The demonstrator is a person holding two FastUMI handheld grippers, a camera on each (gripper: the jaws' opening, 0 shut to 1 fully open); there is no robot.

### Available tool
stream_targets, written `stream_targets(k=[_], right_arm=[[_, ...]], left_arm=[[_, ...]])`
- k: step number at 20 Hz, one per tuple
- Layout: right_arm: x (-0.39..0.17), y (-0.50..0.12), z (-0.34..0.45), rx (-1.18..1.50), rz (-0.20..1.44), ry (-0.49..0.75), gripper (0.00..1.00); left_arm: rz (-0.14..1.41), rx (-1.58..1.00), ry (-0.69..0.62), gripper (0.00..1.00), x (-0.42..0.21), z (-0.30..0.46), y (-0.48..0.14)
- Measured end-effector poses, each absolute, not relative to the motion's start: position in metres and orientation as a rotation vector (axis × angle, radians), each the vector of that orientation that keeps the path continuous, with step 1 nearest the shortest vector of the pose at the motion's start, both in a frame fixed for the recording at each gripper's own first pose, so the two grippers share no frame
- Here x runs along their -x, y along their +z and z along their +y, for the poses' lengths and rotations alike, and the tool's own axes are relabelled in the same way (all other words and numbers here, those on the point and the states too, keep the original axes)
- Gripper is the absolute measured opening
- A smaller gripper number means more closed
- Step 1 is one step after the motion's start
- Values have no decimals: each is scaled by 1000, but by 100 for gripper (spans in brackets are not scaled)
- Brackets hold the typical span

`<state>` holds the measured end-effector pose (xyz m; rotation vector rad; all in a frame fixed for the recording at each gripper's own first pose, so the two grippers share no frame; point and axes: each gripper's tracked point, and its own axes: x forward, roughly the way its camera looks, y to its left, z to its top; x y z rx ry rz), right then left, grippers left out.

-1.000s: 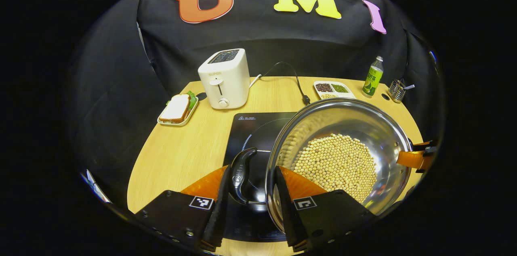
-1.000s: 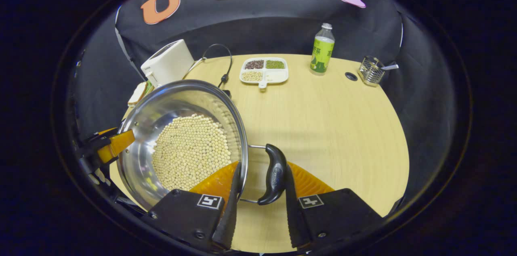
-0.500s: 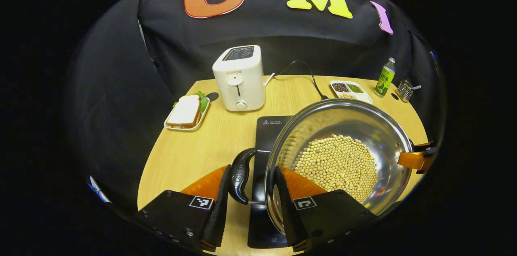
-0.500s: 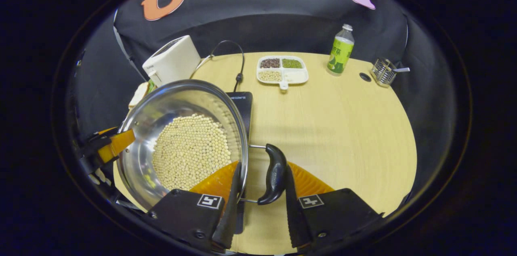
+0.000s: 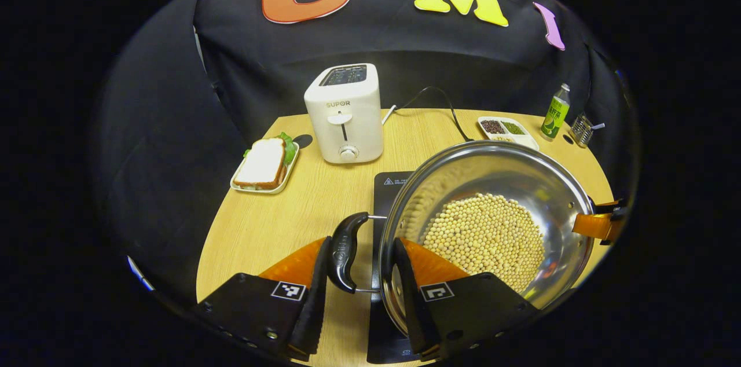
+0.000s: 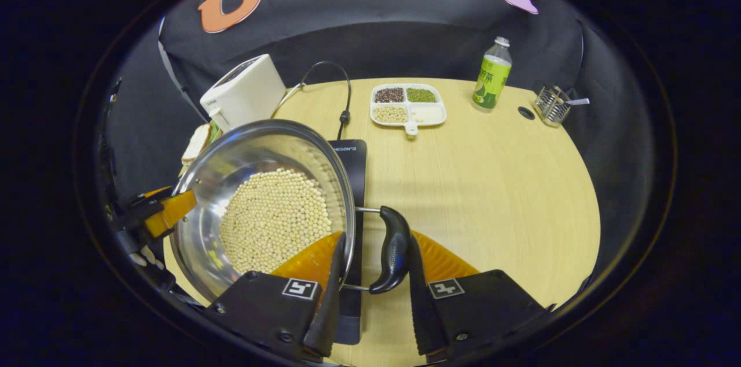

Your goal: First push the handle of the pot to place it horizontally, then grasp the pot with both hands and set it on the induction cooktop.

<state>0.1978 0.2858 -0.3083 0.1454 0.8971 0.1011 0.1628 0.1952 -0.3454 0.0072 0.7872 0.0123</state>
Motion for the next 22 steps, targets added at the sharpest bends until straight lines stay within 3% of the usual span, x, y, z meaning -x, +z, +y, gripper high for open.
stream_targets(k=[1,2,3,10,11,14,17,22], right_arm=[[-198,-309,285,-143,890,94,53],[-197,-308,285,-135,881,88,53],[-196,-308,285,-129,873,87,53],[-197,-307,285,-150,851,107,59],[-198,-307,283,-137,840,104,60],[-198,-305,279,-125,768,104,85],[-200,-296,274,-109,687,117,85],[-196,-290,269,-108,669,134,96]], left_arm=[[790,-10,10,57,-163,196,-347],[776,-15,9,46,-164,196,-345],[769,-21,9,57,-165,196,-345],[732,-63,18,66,-167,194,-347],[727,-51,11,59,-166,192,-348],[660,-47,75,97,-167,205,-336],[614,-9,83,97,-162,203,-325],[585,-4,89,97,-153,198,-309]])
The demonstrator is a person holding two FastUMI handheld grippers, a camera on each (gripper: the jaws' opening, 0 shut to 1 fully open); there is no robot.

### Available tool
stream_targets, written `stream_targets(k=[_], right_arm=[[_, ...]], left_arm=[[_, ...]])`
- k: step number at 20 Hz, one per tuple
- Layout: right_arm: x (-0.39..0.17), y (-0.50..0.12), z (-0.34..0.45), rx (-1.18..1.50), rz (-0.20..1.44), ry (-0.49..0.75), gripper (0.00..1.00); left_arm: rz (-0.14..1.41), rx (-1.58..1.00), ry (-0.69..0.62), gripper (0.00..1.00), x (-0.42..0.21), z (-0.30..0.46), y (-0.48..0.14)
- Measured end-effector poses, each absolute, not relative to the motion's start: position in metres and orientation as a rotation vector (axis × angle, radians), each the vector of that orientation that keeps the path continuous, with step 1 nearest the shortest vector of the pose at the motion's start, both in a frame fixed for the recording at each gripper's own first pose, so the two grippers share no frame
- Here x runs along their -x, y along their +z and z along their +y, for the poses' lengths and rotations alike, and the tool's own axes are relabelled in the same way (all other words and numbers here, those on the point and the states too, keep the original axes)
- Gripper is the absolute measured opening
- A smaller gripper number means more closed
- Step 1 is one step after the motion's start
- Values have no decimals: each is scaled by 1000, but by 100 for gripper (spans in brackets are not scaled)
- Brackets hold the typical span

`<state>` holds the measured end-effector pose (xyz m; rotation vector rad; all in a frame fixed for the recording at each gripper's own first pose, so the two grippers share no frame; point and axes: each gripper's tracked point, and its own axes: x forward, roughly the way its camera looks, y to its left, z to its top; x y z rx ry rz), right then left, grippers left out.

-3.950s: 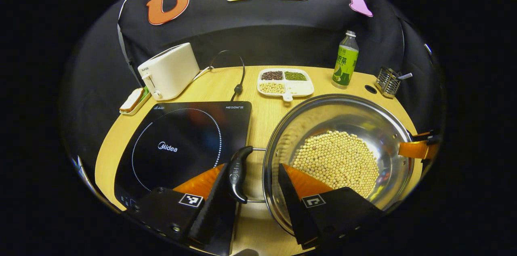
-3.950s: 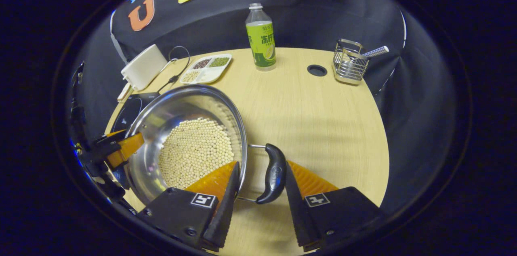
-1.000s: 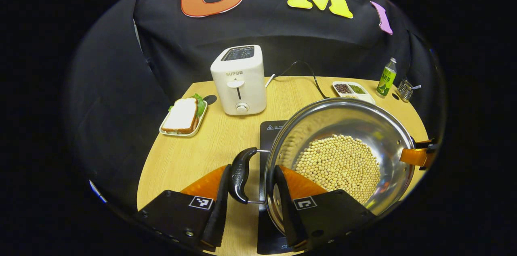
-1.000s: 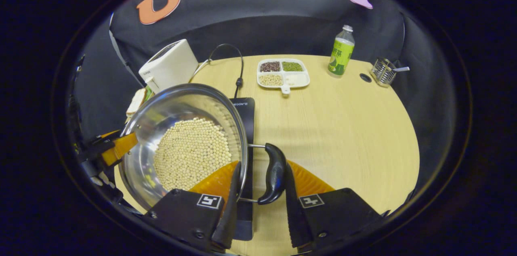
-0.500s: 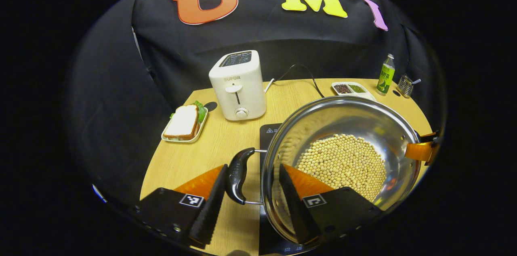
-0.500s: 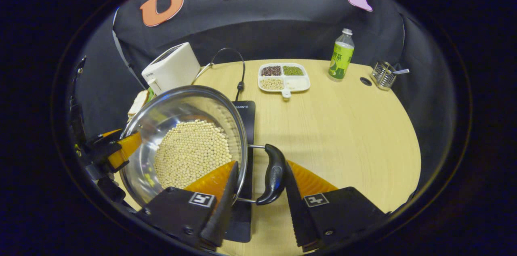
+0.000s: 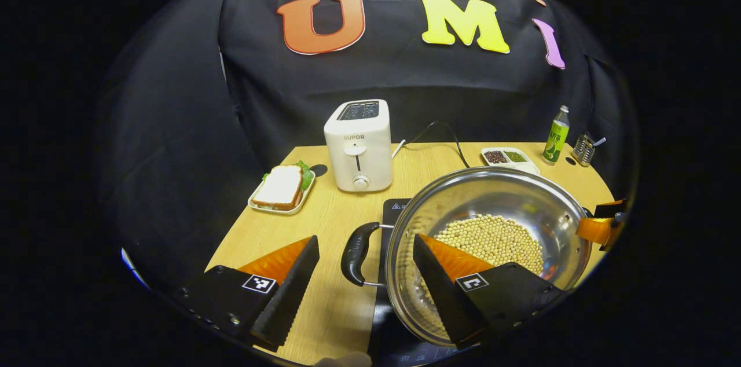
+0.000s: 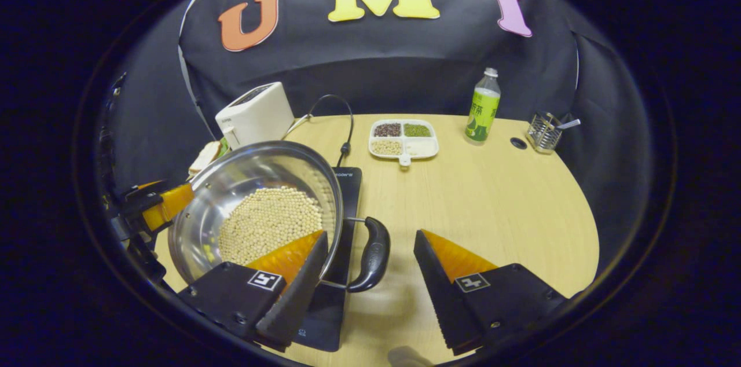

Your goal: First push the handle of the pot to place it horizontally, then grasp the pot with both hands and set it on the induction cooktop.

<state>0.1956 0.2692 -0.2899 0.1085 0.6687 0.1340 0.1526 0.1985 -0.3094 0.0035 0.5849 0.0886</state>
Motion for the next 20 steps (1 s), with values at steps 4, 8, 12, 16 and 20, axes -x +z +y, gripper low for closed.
stream_targets(k=[4,8,12,16,20], right_arm=[[-190,-272,260,-75,617,146,96],[-175,-235,239,-41,522,161,93],[-140,-173,197,-36,377,186,93],[-91,-120,129,-32,259,178,94],[-37,-71,53,-21,150,168,99]], left_arm=[[532,-24,80,96,-145,186,-284],[463,-38,61,96,-132,159,-242],[347,-18,53,97,-103,118,-174],[214,-12,62,96,-60,66,-103],[124,4,57,96,-9,-3,-46]])
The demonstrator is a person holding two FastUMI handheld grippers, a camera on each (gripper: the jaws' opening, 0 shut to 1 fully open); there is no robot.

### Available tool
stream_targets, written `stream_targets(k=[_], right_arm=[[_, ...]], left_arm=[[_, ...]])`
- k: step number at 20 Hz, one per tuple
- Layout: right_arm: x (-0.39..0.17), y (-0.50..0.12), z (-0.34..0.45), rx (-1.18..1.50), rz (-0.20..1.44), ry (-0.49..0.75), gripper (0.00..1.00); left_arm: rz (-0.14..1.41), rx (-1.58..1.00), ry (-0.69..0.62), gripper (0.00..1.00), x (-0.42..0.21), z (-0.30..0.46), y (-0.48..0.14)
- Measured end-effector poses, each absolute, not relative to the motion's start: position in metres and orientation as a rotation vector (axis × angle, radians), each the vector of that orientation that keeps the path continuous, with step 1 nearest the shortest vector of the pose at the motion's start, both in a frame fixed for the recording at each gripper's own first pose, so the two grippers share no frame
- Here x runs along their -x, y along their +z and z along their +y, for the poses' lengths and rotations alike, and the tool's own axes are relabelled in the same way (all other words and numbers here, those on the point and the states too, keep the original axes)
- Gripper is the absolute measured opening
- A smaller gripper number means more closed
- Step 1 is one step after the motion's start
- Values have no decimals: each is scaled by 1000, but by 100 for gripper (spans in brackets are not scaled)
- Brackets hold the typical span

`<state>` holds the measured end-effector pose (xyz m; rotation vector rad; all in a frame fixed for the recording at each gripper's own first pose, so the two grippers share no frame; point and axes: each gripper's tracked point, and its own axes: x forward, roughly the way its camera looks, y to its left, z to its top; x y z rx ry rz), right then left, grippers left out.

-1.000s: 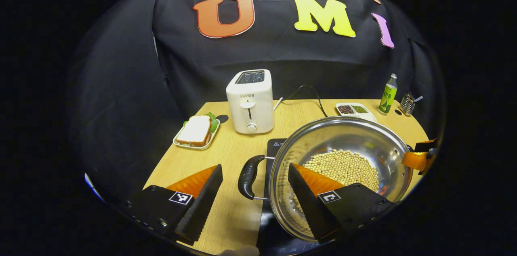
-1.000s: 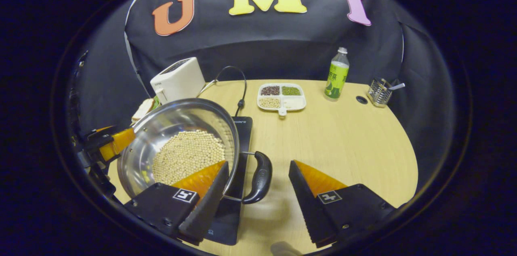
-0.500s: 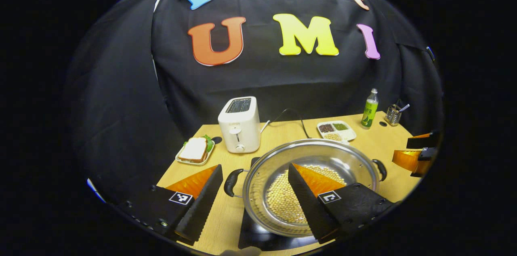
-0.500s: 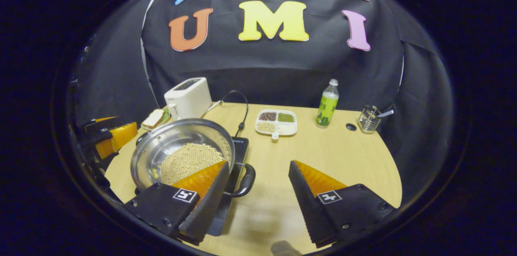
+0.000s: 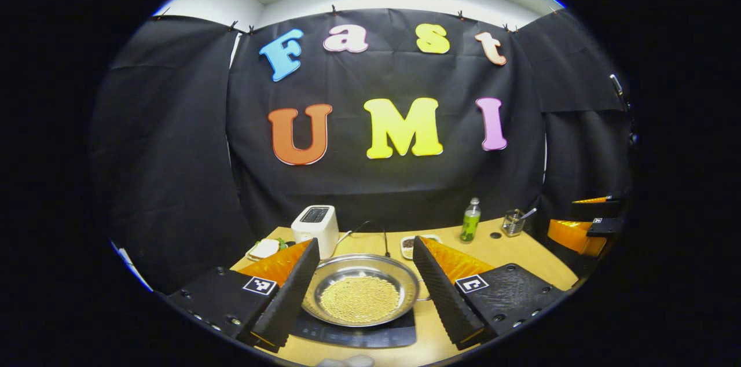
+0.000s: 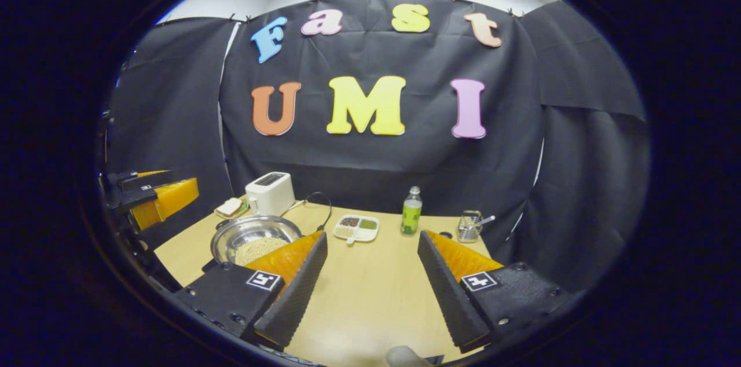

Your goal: First push the handle of the pot to place it horizontally, then grasp the pot with both hands and set it on the induction cooktop.

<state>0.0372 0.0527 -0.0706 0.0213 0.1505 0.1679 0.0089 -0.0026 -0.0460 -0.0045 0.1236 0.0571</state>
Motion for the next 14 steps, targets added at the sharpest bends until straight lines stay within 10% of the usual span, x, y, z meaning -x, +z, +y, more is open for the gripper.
stream_targets(k=[14], right_arm=[[95,-17,-111,-138,0,29,98]], left_arm=[[-19,45,18,96,107,-123,39]])
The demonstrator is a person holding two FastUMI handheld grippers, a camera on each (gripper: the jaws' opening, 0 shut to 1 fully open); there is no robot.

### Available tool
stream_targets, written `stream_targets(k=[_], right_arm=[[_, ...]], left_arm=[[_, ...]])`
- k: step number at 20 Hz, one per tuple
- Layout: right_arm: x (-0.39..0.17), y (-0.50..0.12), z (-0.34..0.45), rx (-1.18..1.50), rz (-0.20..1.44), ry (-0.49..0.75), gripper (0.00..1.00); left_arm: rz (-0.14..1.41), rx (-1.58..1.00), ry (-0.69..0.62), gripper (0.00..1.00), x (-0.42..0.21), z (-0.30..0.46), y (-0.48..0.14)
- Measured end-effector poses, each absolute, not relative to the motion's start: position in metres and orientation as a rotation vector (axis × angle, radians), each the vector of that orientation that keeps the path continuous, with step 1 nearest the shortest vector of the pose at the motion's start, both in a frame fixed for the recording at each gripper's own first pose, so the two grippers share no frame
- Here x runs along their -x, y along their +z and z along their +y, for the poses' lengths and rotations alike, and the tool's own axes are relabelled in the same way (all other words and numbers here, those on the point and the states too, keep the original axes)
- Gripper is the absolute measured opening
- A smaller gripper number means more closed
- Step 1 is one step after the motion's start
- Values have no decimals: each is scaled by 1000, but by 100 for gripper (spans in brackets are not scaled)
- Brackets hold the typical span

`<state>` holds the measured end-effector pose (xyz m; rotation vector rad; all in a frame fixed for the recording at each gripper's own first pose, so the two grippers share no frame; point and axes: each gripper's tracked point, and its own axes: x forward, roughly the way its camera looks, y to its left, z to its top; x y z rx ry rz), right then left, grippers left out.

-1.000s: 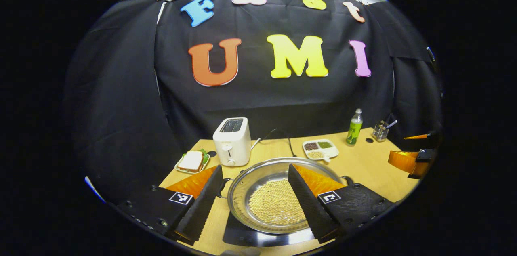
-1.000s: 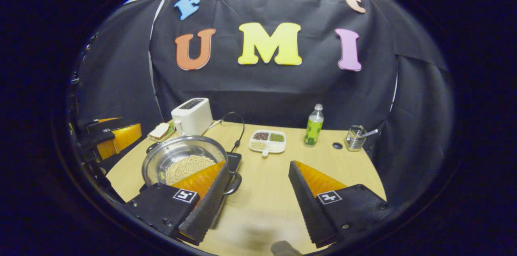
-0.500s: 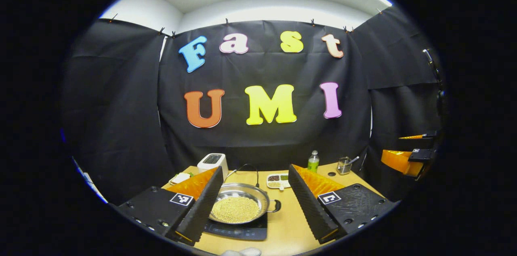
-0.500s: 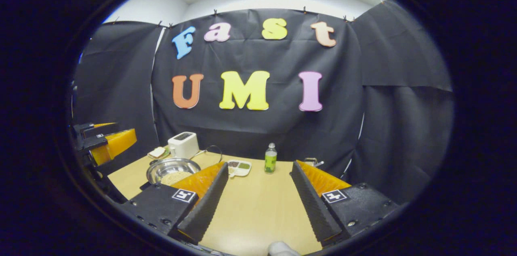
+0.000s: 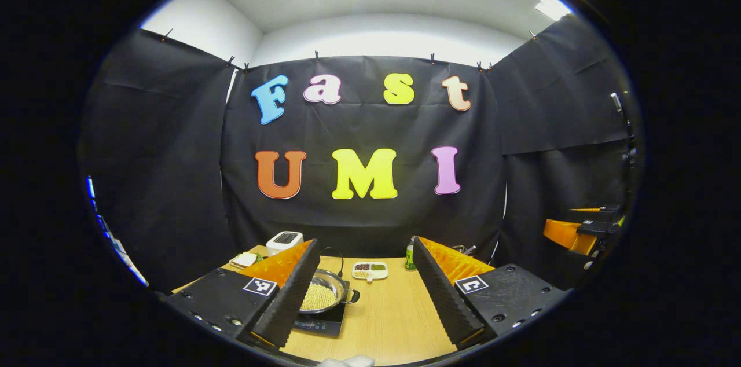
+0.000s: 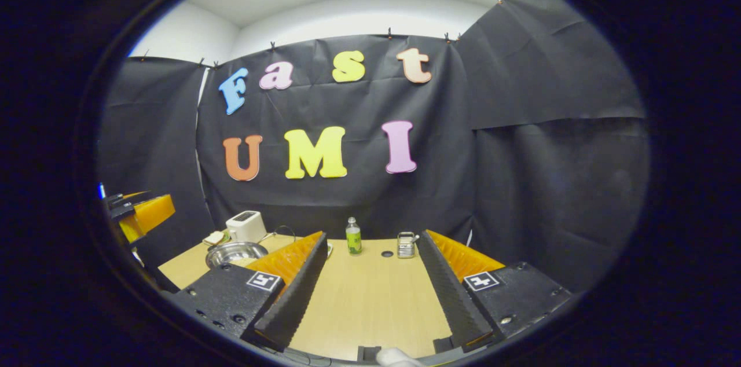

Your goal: First push the handle of the pot to place it horizontally, then grasp the pot with both hands and set it on the induction cooktop.

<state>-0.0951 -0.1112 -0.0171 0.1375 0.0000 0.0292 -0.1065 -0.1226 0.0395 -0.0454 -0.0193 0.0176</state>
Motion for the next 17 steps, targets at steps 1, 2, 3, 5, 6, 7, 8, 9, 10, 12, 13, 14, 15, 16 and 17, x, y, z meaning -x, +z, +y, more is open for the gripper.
stream_targets(k=[1,2,3,5,6,7,8,9,10,12,13,14,15,16,17], right_arm=[[97,-16,-111,-135,-3,31,98],[99,-14,-113,-130,-6,30,98],[101,-12,-114,-135,-10,31,98],[104,-7,-112,-143,-19,38,99],[104,-5,-113,-134,-25,43,98],[105,-4,-113,-123,-27,49,98],[108,-1,-113,-121,-36,51,98],[109,3,-113,-118,-44,50,98],[109,7,-115,-113,-51,46,100],[112,9,-116,-113,-58,46,98],[113,11,-115,-116,-58,50,98],[113,11,-115,-118,-57,54,98],[113,12,-115,-119,-61,58,98],[112,12,-115,-117,-61,59,98],[111,13,-114,-118,-63,60,98]], left_arm=[[-24,46,27,96,110,-119,43],[-26,49,38,96,110,-118,45],[-20,56,38,96,112,-119,44],[-15,47,28,96,113,-122,46],[-15,34,32,96,113,-121,48],[-14,27,36,96,113,-119,49],[-19,26,34,96,114,-121,52],[-22,29,32,96,114,-124,54],[-26,34,31,96,114,-126,56],[-24,46,26,96,114,-128,57],[-27,44,26,96,114,-128,60],[-31,40,29,96,117,-124,61],[-37,36,33,96,119,-122,60],[-39,35,36,96,119,-120,60],[-40,36,37,96,121,-121,60]])
